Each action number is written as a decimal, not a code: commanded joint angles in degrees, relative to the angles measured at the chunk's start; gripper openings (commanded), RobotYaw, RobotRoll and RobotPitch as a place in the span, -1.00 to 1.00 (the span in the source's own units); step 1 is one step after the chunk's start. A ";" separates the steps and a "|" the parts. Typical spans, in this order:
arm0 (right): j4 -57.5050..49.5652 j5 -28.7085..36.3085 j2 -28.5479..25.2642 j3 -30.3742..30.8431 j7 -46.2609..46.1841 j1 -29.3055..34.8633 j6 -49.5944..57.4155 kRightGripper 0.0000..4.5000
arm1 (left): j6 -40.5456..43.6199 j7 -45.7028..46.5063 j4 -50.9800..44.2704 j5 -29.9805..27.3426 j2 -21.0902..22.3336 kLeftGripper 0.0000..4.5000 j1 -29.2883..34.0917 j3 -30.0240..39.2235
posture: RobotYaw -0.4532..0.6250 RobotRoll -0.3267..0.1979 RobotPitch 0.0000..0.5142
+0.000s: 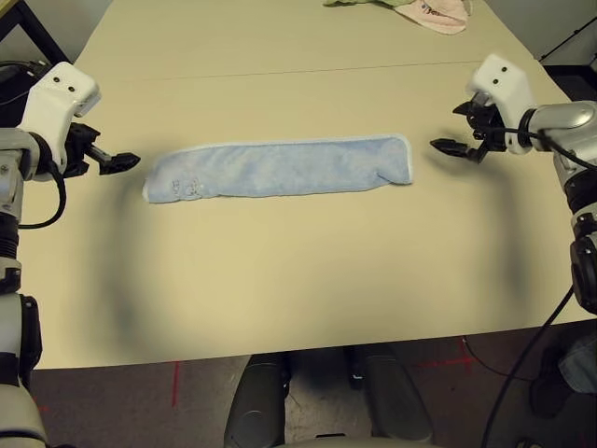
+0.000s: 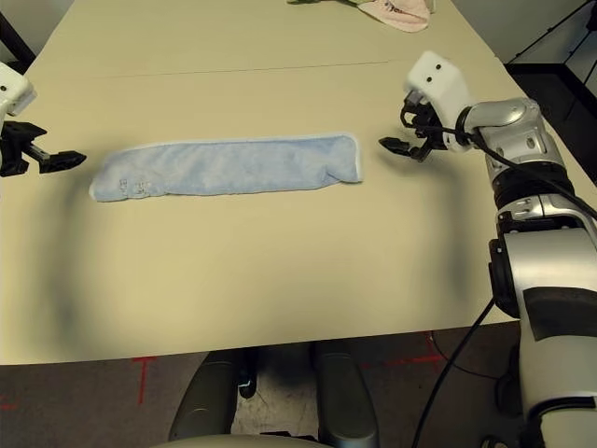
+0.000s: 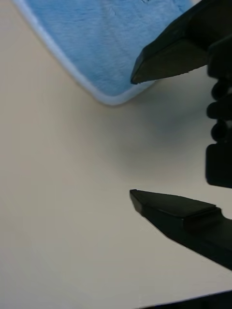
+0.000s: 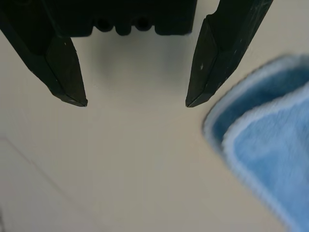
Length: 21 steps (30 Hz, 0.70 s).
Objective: Fold the towel and set it aside.
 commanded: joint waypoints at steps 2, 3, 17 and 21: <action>-6.94 9.41 3.50 -6.77 1.97 5.89 1.63 0.98 | 8.01 -4.62 -12.90 -11.42 -2.83 0.99 7.25 8.58 | -0.12 0.25 -0.13; -8.86 11.26 4.18 -7.83 2.82 7.04 2.83 0.98 | 8.53 -5.11 -15.57 -12.78 -3.12 0.99 9.29 9.54 | -0.12 0.25 -0.13; -29.93 24.77 10.93 -11.76 2.25 22.47 14.33 0.98 | 14.13 -1.35 -36.59 -27.17 -12.15 0.99 28.14 18.67 | -0.12 0.25 -0.21; -34.41 26.59 13.19 -12.42 -0.52 26.52 15.55 0.98 | 7.78 -1.73 -37.15 -25.55 -13.93 0.99 30.43 16.93 | -0.09 0.25 -0.24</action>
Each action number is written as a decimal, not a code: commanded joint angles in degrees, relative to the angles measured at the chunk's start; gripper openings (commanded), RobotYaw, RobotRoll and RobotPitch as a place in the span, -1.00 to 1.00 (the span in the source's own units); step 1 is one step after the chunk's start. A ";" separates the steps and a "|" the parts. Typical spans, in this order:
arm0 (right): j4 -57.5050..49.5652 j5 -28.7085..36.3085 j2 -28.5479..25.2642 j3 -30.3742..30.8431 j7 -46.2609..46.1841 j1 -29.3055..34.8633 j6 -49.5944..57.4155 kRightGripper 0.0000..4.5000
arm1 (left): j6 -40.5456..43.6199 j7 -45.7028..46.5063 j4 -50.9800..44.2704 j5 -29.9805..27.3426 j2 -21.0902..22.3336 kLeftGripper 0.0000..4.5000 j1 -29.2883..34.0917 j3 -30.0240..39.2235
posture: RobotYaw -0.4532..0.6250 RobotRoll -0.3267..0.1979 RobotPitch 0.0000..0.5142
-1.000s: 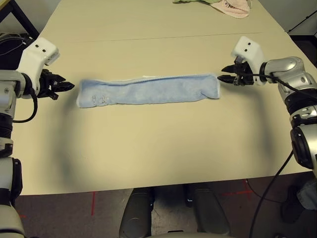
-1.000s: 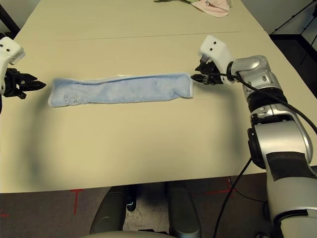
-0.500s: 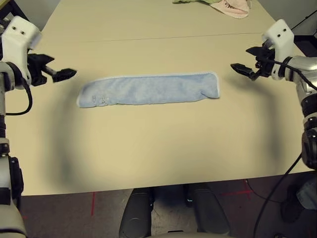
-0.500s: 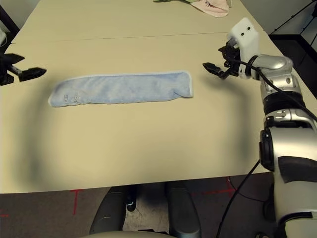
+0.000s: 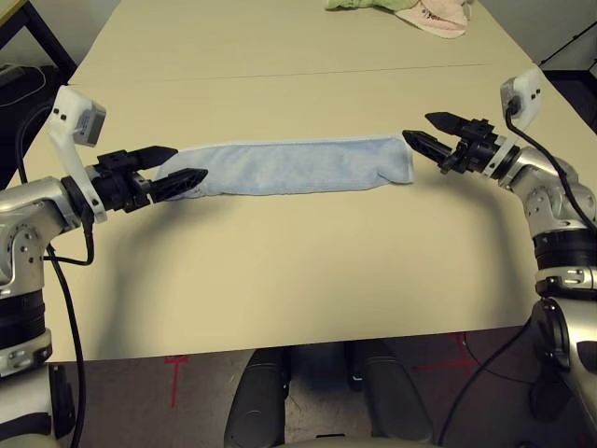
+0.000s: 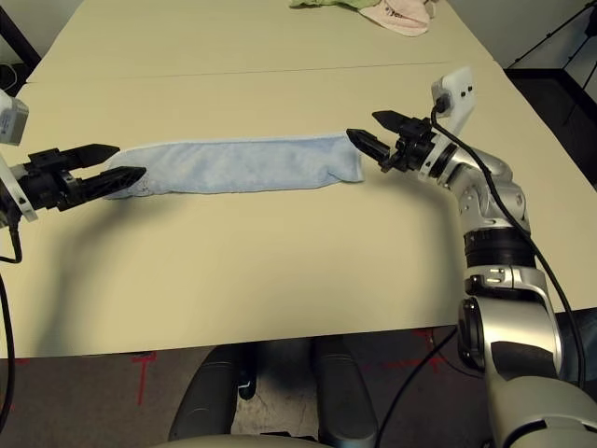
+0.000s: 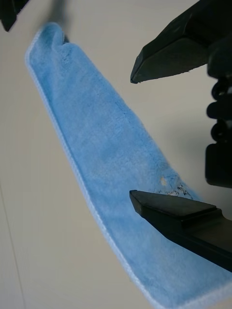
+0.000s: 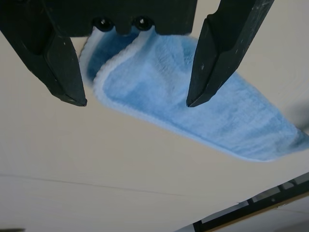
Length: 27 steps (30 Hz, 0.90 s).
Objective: Fold the towel and set it aside.
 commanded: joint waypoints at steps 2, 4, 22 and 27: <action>-7.46 2.83 1.95 -1.25 -2.57 5.32 2.02 0.98 | -9.17 -1.59 -0.90 2.34 -1.36 0.99 3.50 -2.95 | -0.09 0.25 -0.25; -9.75 3.40 1.92 -1.13 -2.75 7.09 2.86 0.98 | -12.23 -2.74 -0.37 2.70 -1.67 0.99 4.57 -3.92 | -0.09 0.25 -0.25; -23.88 16.94 4.39 -4.28 -9.28 17.60 24.75 0.98 | -27.56 -9.27 5.84 6.84 -5.65 0.99 4.87 -14.19 | -0.14 0.25 -0.21; -30.13 25.80 7.69 -9.51 -18.89 21.48 35.49 0.98 | -26.48 -9.44 4.65 6.01 -4.70 0.99 5.42 -13.64 | -0.15 0.25 -0.19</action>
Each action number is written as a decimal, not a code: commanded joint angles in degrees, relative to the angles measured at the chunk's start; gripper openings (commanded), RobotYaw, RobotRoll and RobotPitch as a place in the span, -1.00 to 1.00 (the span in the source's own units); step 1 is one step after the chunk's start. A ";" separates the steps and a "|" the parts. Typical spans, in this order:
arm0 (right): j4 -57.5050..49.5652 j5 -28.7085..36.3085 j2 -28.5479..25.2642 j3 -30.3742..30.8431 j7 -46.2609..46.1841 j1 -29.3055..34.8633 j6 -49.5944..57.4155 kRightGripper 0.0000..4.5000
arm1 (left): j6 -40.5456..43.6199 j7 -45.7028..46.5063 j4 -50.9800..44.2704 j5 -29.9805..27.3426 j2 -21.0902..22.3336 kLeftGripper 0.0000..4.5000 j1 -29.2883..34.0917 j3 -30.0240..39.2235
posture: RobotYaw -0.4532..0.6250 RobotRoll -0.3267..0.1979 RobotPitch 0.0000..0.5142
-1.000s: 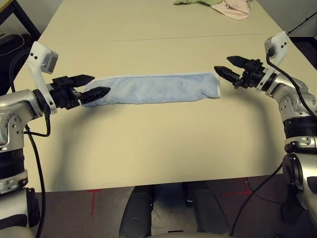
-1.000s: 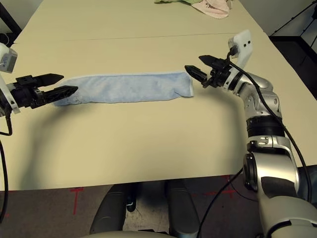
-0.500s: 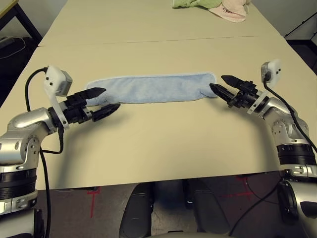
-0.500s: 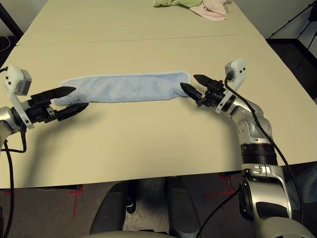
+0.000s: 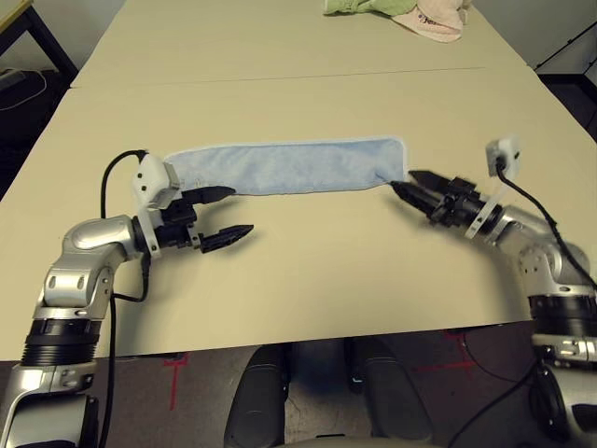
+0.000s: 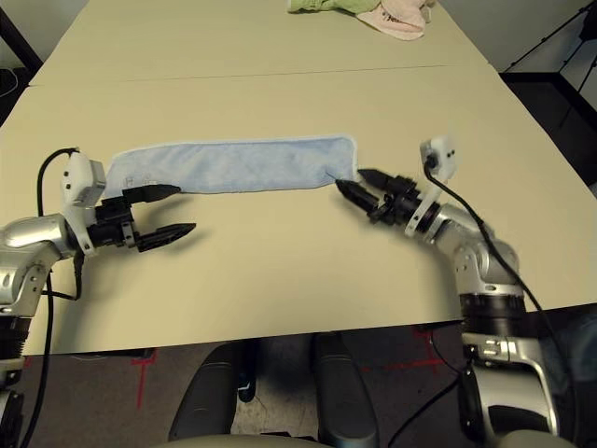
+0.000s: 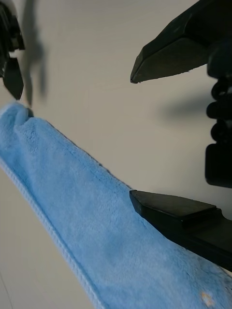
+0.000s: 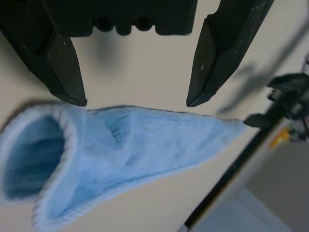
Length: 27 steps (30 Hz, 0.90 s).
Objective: Fold the towel and set it aside.
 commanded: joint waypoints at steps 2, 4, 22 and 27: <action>-4.51 5.80 2.90 -4.63 -9.20 2.92 6.25 0.98 | 1.36 -0.49 -1.66 -0.51 1.62 0.99 0.91 0.44 | -0.15 0.25 -0.18; -5.33 7.18 4.53 -5.46 -12.05 3.16 7.00 0.98 | 2.51 -0.32 -2.59 -1.08 2.17 0.99 0.81 0.74 | -0.16 0.25 -0.17; 0.41 11.00 14.66 -8.35 -33.92 -4.87 7.76 0.98 | 8.77 1.62 -8.54 -3.02 4.20 0.99 2.36 1.57 | -0.12 0.25 -0.16; 2.41 11.07 16.09 -9.88 -38.31 -6.92 5.43 0.98 | 9.29 2.17 -9.11 -3.28 4.34 0.99 2.97 2.18 | -0.12 0.25 -0.16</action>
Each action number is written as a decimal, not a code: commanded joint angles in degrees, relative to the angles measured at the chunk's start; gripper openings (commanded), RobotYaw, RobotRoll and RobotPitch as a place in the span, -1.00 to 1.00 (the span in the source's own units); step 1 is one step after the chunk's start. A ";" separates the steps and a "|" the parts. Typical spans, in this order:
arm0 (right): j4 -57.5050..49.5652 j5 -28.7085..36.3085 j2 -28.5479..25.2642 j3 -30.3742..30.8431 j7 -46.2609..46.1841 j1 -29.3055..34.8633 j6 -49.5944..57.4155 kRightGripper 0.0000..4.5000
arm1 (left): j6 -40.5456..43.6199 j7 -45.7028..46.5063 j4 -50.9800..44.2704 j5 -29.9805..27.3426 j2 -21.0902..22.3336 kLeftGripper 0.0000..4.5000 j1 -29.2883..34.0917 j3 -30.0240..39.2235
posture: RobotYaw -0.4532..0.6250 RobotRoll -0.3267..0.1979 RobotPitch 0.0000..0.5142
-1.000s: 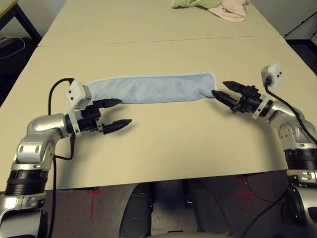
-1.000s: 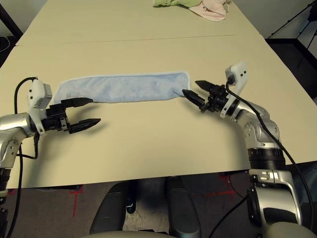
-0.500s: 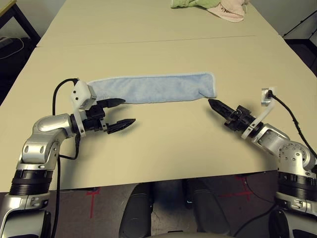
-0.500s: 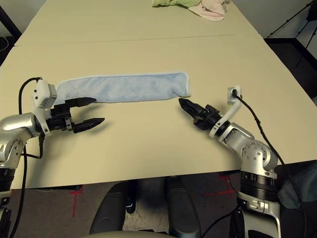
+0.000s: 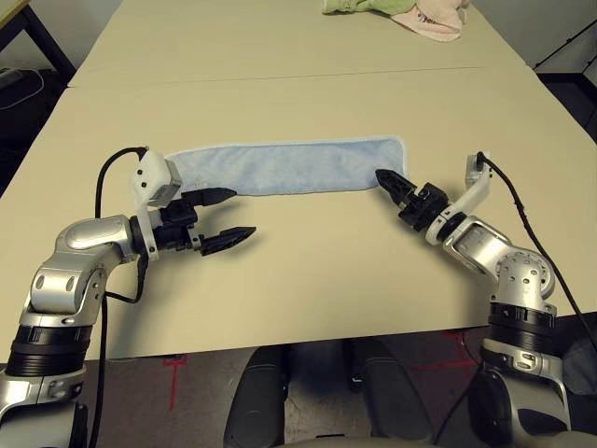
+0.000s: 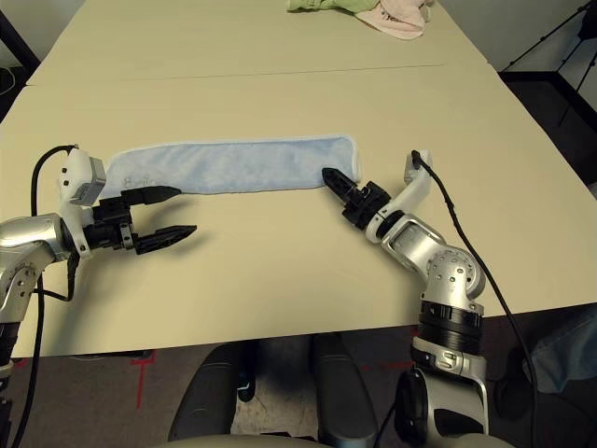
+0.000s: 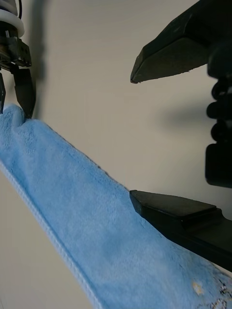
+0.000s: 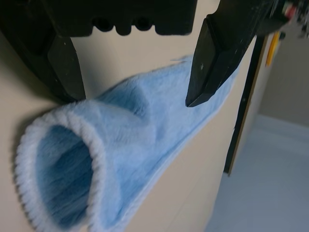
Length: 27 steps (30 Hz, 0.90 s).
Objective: Fold the towel and set it aside.
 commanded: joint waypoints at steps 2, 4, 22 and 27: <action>2.59 -0.67 0.63 -1.77 -4.15 -0.32 -2.39 0.98 | 0.77 0.30 -1.50 -0.45 0.58 0.99 1.37 0.46 | -0.12 0.25 -0.16; 3.18 -0.72 0.84 -2.22 -5.58 -0.73 -3.22 0.98 | 0.87 0.39 -1.58 -0.43 0.61 0.99 1.49 0.52 | -0.12 0.25 -0.16; 6.52 -1.29 -3.62 -3.70 -7.01 -0.15 -6.58 0.98 | 1.33 0.35 -1.20 -0.01 0.80 0.99 1.03 -0.09 | -0.16 0.25 -0.21; 7.38 -2.00 -3.89 -2.72 -7.06 -0.54 -6.79 0.98 | 1.90 0.23 -1.40 -0.10 1.11 0.99 1.24 -0.01 | -0.15 0.25 -0.21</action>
